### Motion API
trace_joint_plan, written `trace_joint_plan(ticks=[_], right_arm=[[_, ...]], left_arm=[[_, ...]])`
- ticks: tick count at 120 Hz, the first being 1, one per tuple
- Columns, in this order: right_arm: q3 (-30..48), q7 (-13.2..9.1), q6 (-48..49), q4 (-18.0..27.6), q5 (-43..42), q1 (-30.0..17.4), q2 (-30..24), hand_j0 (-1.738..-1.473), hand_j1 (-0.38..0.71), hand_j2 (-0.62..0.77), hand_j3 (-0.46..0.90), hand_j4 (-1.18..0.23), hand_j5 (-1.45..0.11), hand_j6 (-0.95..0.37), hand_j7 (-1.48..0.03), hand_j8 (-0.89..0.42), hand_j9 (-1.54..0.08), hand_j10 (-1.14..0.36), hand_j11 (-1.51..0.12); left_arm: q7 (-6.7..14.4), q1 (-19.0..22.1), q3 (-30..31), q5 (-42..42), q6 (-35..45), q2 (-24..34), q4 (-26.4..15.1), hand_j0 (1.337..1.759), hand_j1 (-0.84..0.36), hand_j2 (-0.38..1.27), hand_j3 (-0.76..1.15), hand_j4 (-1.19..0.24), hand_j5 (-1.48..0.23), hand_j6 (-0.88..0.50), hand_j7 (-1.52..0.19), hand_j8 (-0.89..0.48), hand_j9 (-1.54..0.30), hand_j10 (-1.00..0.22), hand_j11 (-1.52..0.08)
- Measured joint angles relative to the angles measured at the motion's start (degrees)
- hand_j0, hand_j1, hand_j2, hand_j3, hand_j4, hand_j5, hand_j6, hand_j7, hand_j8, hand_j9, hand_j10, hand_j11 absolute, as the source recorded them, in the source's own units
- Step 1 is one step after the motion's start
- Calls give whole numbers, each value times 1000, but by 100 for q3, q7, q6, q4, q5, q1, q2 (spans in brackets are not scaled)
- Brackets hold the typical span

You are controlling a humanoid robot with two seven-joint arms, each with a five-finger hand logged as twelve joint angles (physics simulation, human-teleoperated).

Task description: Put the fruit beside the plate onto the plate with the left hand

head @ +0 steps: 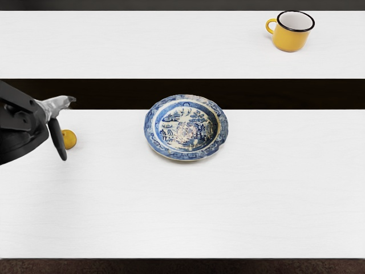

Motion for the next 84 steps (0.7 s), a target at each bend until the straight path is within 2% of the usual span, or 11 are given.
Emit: trace_joint_plan(ticks=[43, 84], right_arm=[[0, 0, 0, -2, 0, 0, 0, -1658, -349, 0, 0, 0, 0, -1, 0, 0, 0, 0, 0], [0, 0, 0, -3, 0, 1, 0, -1658, -349, 0, 0, 0, 0, -1, 0, 0, 0, 0, 0]], left_arm=[[0, 787, -190, -151, 233, -209, 757, 1658, 236, 19, 0, -94, -123, -95, -123, -95, -123, -94, -123], [0, 1214, -193, -88, 298, -454, 1207, 1658, 220, 22, 0, -108, -140, -108, -140, -108, -140, -108, -140]])
